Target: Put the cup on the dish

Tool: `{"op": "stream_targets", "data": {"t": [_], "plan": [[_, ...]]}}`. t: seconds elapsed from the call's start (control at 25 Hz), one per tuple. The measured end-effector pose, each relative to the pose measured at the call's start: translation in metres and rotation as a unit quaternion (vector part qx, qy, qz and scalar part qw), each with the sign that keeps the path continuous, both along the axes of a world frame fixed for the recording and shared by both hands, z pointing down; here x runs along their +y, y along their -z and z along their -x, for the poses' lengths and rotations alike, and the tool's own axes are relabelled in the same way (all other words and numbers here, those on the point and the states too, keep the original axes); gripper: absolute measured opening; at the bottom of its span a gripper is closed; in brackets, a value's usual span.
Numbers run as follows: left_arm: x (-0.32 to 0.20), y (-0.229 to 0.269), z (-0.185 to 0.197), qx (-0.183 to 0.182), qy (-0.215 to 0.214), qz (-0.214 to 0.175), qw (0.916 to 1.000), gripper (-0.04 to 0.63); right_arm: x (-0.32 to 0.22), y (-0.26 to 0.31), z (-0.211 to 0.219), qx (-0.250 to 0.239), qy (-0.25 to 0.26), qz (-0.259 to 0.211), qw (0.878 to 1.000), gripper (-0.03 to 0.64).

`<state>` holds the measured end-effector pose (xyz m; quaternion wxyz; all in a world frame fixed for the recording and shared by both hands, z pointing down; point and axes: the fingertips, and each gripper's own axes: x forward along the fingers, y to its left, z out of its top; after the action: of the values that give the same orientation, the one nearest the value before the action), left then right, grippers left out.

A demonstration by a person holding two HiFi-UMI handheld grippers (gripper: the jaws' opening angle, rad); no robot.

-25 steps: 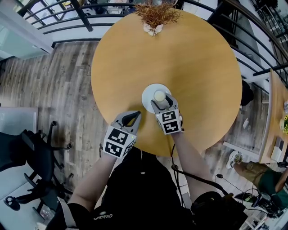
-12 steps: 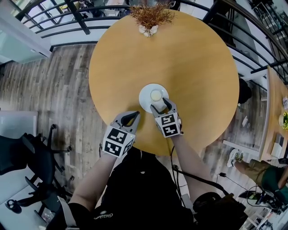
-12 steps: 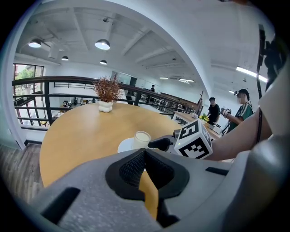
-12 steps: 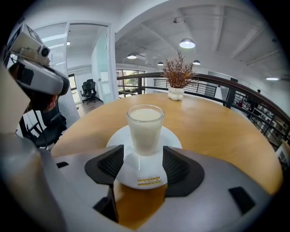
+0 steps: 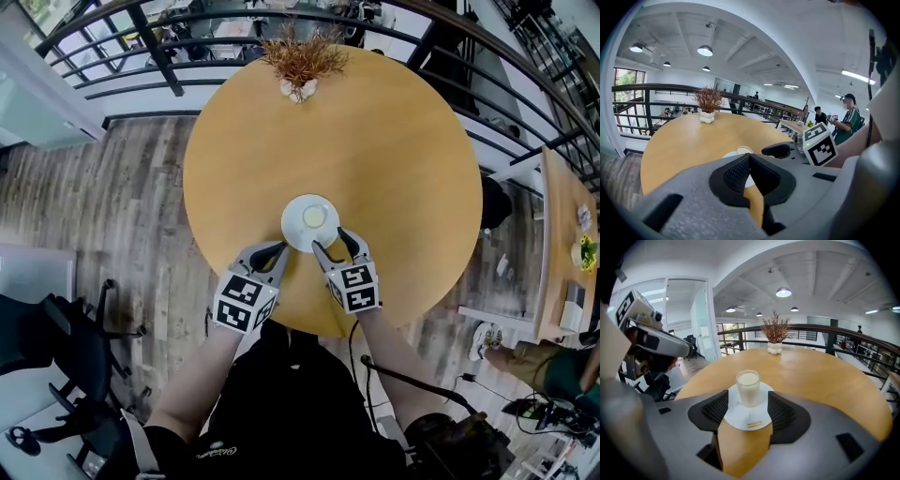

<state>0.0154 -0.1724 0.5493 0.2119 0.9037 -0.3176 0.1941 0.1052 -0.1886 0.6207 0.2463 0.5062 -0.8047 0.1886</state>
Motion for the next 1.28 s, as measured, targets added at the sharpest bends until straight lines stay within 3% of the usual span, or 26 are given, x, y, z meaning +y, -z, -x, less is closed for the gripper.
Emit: {"op": "stream_targets", "data": {"t": [0.28,0.6,0.84,1.0,1.28], "plan": [[-0.004,0.049,-0.009,0.031,0.0,-0.039,0.9988,-0.006,0.016,0.089,0.0,-0.031,-0.009,-0.076,0.997,0.227],[0.0,0.114,-0.021,0.069,-0.004,-0.088,0.9937,-0.006,0.036,0.184,-0.009,-0.069,-0.032,-0.156,0.985,0.159],[0.012,0.156,-0.025,0.091,-0.013,-0.124,0.9881,-0.006,0.057,0.23,-0.002,-0.099,-0.033,-0.188,0.977,0.127],[0.018,0.178,-0.028,0.119,-0.019,-0.127,0.9845,-0.006,0.065,0.248,0.006,-0.107,-0.017,-0.201,0.974,0.064],[0.025,0.191,-0.023,0.111,-0.023,-0.148,0.9826,-0.006,0.078,0.258,0.016,-0.125,-0.003,-0.204,0.971,0.04]]}}
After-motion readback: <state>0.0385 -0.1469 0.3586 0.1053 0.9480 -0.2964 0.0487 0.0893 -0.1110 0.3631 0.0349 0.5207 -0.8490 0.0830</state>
